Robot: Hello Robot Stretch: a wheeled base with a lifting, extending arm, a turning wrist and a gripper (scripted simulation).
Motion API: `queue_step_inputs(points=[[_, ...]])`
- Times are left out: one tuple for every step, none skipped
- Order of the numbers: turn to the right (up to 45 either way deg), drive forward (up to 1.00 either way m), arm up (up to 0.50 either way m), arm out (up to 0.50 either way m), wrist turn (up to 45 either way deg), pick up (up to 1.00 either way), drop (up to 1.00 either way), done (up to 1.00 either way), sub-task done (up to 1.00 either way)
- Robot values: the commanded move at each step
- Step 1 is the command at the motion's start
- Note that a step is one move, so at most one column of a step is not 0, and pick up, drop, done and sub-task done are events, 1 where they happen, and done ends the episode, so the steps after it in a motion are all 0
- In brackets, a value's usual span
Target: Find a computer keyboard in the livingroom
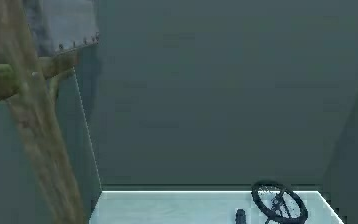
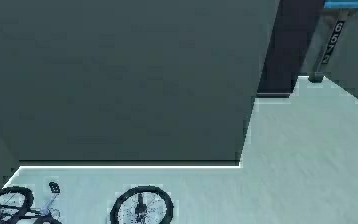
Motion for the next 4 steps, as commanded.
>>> queue_step_inputs(points=[[45.0, 0.0, 0.0, 0.0, 0.0, 0.0, 0.0, 0.0, 0.0], [45.0, 0.0, 0.0, 0.0, 0.0, 0.0, 0.0, 0.0, 0.0], [24.0, 0.0, 0.0, 0.0, 0.0, 0.0, 0.0, 0.0, 0.0], [0.0, 0.3, 0.0, 0.0, 0.0, 0.0, 0.0, 0.0, 0.0]])
